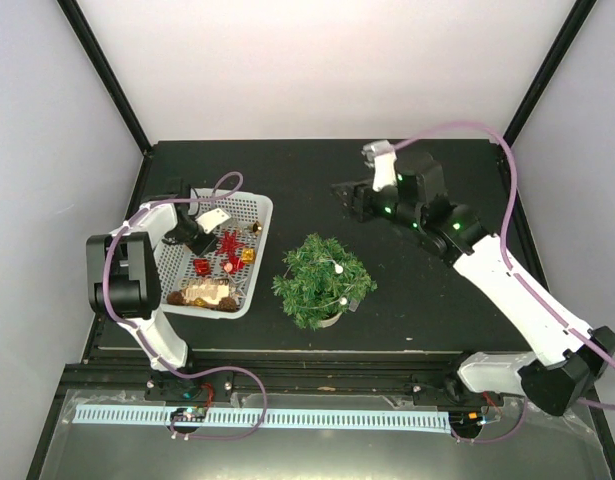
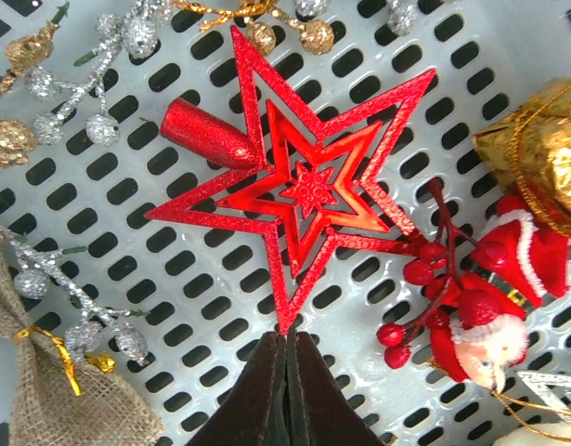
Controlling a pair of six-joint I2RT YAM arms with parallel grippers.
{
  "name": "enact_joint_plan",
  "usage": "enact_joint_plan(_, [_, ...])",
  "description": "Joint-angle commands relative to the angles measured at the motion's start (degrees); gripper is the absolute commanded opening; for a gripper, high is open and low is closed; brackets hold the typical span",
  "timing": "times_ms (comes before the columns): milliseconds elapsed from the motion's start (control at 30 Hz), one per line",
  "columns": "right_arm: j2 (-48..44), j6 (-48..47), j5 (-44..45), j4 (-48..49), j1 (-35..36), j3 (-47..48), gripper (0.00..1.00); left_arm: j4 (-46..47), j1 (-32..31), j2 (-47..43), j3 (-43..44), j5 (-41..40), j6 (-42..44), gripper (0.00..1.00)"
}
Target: Decorate the small christmas tree
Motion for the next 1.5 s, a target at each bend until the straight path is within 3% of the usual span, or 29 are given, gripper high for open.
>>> enact_joint_plan(0, [6.83, -5.58, 5.4, -6.77, 7.93, 15.3, 0.68, -1.38, 1.46, -0.48, 0.55, 6.22, -2.54, 0.02])
enact_joint_plan(200, [20.16, -5.86, 5.43, -14.87, 15.06, 32.31, 0.68, -1.4, 2.96, -0.88, 1.6, 9.95, -6.61, 0.02])
enact_joint_plan(333, [22.31, -4.06, 7.64, -15.91, 15.27, 34.86, 0.68, -0.36, 2.45, 0.8, 4.02, 8.54, -12.19, 0.14])
enact_joint_plan(633, [20.32, -2.21, 12.65, -15.12, 14.63, 30.38, 0.69, -1.86, -2.19, 4.91, 10.32, 1.88, -23.03, 0.26])
enact_joint_plan(1033, [13.02, -1.35, 10.92, -9.41, 10.82, 18.55, 0.7, -6.83, -5.03, 12.1, 17.37, -11.59, -33.76, 0.2])
enact_joint_plan(1467, [9.91, -1.5, 9.4, -6.2, 9.81, 11.95, 0.7, -8.59, -5.93, 13.37, 19.84, -7.32, -40.7, 0.27])
